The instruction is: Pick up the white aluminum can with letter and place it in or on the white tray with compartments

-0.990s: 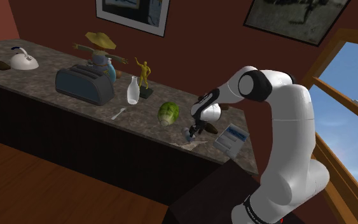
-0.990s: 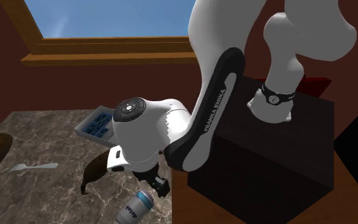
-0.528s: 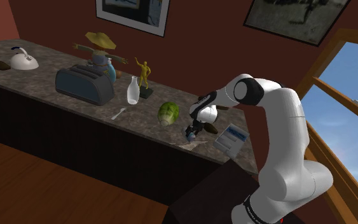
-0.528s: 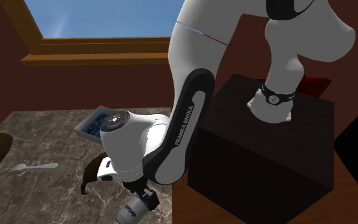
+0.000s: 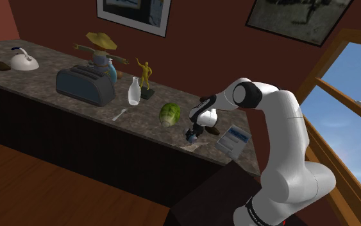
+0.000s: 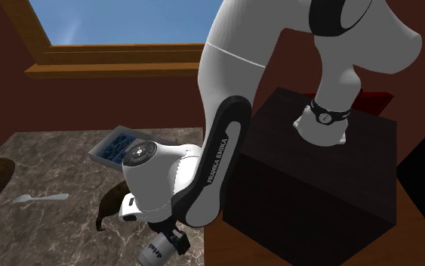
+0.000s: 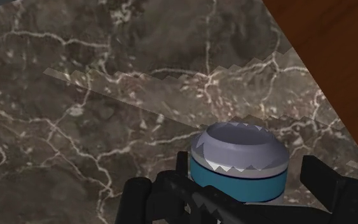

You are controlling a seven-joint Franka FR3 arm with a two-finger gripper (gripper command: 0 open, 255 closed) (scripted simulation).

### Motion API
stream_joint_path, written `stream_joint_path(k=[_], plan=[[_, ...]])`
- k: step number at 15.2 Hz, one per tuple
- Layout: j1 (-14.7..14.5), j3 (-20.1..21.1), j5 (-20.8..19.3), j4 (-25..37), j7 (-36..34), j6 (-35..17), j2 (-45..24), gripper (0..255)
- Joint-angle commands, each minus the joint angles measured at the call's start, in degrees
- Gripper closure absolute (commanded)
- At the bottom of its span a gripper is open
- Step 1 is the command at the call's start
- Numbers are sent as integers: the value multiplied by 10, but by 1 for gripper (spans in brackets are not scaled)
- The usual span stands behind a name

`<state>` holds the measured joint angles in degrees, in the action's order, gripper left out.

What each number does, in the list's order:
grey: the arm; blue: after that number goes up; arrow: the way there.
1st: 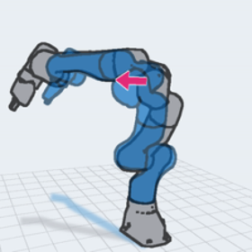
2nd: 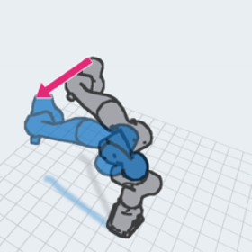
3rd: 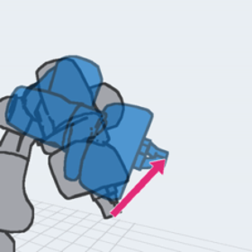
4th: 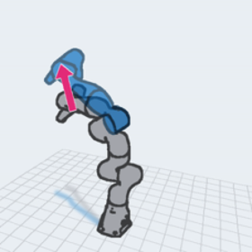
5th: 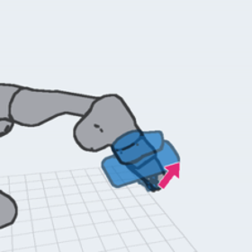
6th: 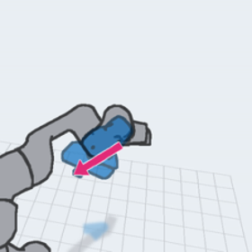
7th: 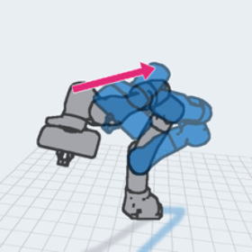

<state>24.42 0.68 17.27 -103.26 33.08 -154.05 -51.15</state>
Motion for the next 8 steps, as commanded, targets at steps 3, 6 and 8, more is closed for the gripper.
stream_joint_path(k=[3, 6, 8], plan=[[0, 0, 0, 0, 0, 0, 0, 0], [0, 0, 0, 0, 0, 0, 0, 255], [0, 0, 0, 0, 0, 0, 0, 255]])
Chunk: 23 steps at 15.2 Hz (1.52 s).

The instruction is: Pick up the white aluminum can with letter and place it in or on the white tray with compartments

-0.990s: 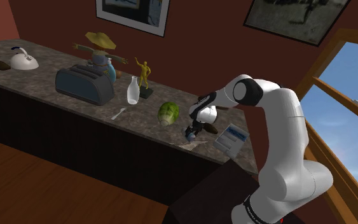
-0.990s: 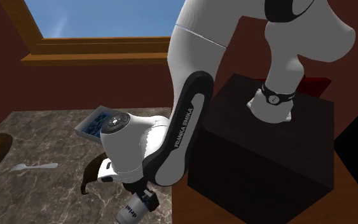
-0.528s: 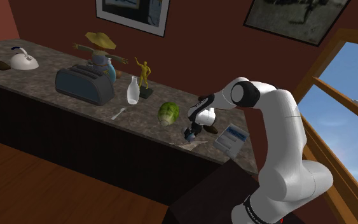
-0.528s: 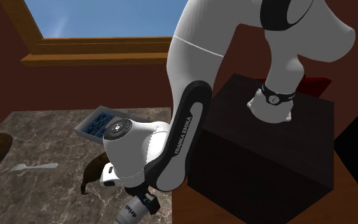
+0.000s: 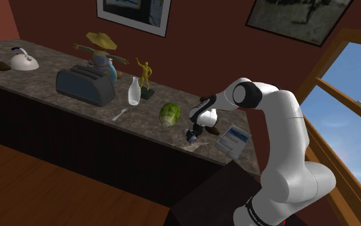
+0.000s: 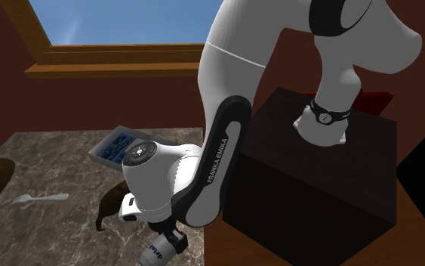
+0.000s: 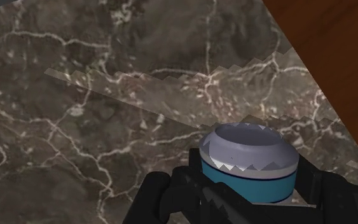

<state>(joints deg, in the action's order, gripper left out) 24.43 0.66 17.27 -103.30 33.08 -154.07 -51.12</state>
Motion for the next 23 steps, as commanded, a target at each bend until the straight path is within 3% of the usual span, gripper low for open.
stream_joint_path(k=[1, 5, 23], plan=[[0, 0, 0, 0, 0, 0, 0, 255], [0, 0, 0, 1, 0, 0, -1, 255], [-12, -17, -13, -57, -21, 70, 127, 255]])
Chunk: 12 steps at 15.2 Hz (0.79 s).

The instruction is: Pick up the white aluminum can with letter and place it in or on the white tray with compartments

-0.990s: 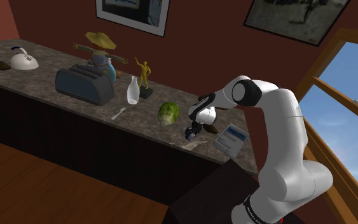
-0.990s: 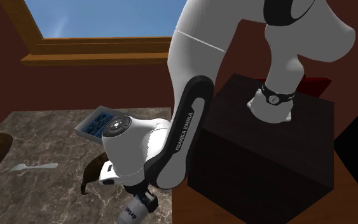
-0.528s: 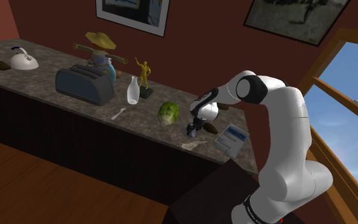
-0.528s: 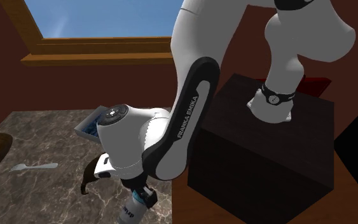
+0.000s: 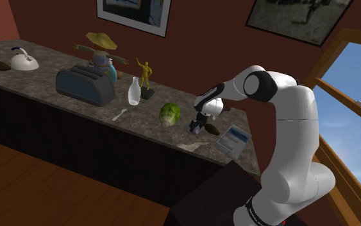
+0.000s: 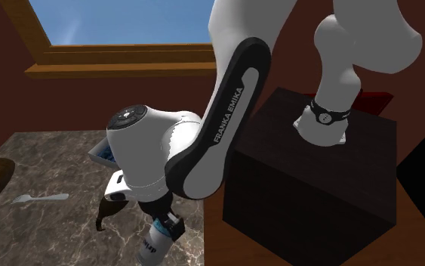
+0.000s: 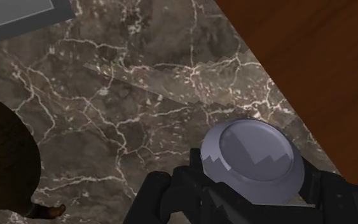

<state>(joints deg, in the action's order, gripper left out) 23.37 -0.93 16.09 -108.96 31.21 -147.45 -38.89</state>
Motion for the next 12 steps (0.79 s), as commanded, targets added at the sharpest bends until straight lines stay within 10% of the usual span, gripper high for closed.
stream_joint_path(k=[1, 7, 12], plan=[[-2, -2, -2, -2, -3, 9, 12, 255], [-5, -7, -8, -11, -11, 34, 45, 255], [48, -15, -3, -22, 53, 40, 53, 255]])
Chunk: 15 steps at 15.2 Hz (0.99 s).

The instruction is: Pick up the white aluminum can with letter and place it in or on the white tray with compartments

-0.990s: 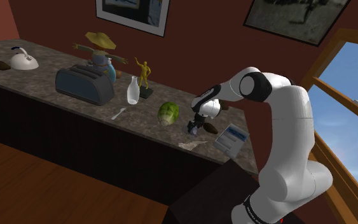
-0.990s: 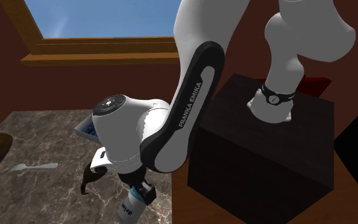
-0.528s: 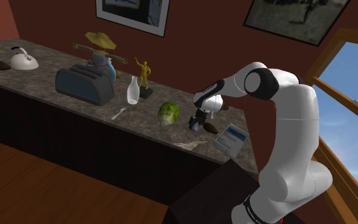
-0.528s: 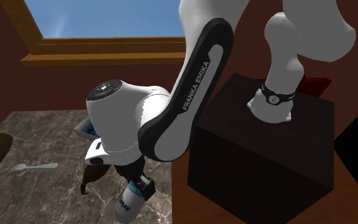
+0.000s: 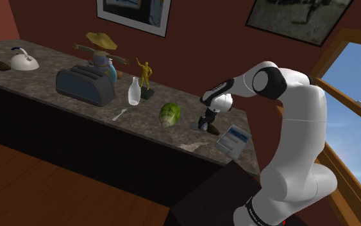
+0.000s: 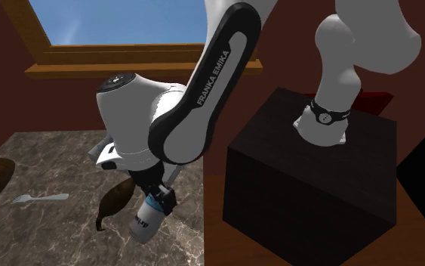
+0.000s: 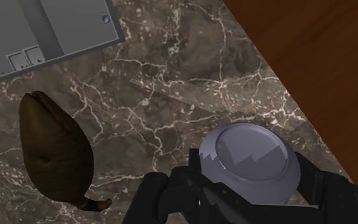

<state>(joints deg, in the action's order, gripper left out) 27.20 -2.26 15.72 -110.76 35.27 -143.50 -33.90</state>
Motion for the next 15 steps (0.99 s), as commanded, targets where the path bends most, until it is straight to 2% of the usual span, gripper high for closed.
stream_joint_path(k=[1, 8, 15], plan=[[20, -3, 2, -4, 25, 3, 4, 255], [93, -18, 5, 12, 110, 26, -2, 255], [164, -34, 5, 63, 186, 63, -27, 255]])
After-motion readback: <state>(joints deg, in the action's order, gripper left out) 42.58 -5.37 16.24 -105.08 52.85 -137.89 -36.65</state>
